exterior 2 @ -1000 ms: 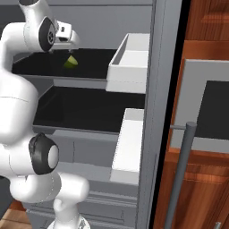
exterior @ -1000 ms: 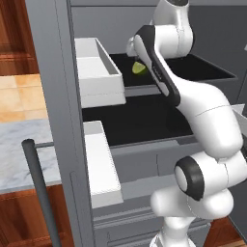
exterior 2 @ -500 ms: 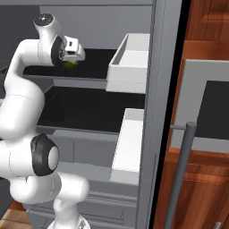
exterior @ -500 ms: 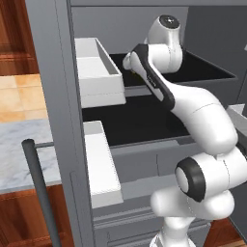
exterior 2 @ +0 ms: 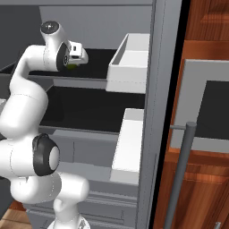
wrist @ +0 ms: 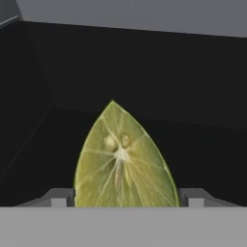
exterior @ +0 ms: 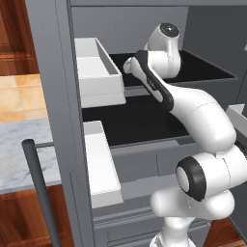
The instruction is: There is a bowl on the dining counter. Grab a lemon wedge from the fridge and place it in the bowl. Then get the liquor bottle and glass cup from the cabinet and place them next to the bowl.
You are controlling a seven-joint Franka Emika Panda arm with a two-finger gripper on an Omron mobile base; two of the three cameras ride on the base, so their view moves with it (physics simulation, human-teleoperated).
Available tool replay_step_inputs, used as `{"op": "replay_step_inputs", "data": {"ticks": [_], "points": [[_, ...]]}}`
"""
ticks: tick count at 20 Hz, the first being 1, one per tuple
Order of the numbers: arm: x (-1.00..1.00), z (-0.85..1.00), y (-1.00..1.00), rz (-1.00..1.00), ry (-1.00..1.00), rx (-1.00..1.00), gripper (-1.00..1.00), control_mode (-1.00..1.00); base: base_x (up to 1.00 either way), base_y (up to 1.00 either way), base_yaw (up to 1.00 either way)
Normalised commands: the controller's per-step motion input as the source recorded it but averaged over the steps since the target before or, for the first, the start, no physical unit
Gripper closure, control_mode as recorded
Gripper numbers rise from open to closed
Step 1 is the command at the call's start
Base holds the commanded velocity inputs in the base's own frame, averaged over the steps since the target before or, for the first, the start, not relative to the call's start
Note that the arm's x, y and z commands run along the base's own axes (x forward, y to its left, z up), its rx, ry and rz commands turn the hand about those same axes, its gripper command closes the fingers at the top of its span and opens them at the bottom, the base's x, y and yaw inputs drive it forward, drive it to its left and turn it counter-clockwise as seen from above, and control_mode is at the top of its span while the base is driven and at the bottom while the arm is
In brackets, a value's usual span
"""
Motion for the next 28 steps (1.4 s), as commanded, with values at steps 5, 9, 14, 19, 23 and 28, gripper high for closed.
{"op": "replay_step_inputs", "data": {"ticks": [5,9,14,19,23,28], "points": [[0.10,-0.11,0.00,0.04,0.01,0.00,1.00,-1.00,0.00,0.00,0.00],[0.00,-0.05,0.00,0.00,0.01,0.01,1.00,-1.00,0.00,0.00,0.00],[0.00,-0.08,0.00,0.00,0.00,0.02,1.00,-1.00,0.00,0.00,0.00],[-0.35,-0.13,0.00,0.00,-0.06,0.02,1.00,-1.00,0.00,0.00,0.00],[-0.94,-0.05,0.00,0.03,-0.22,0.04,1.00,-1.00,0.00,0.00,0.00],[-1.00,0.27,-0.07,0.00,-0.14,0.07,1.00,-1.00,0.00,0.00,0.00]]}}
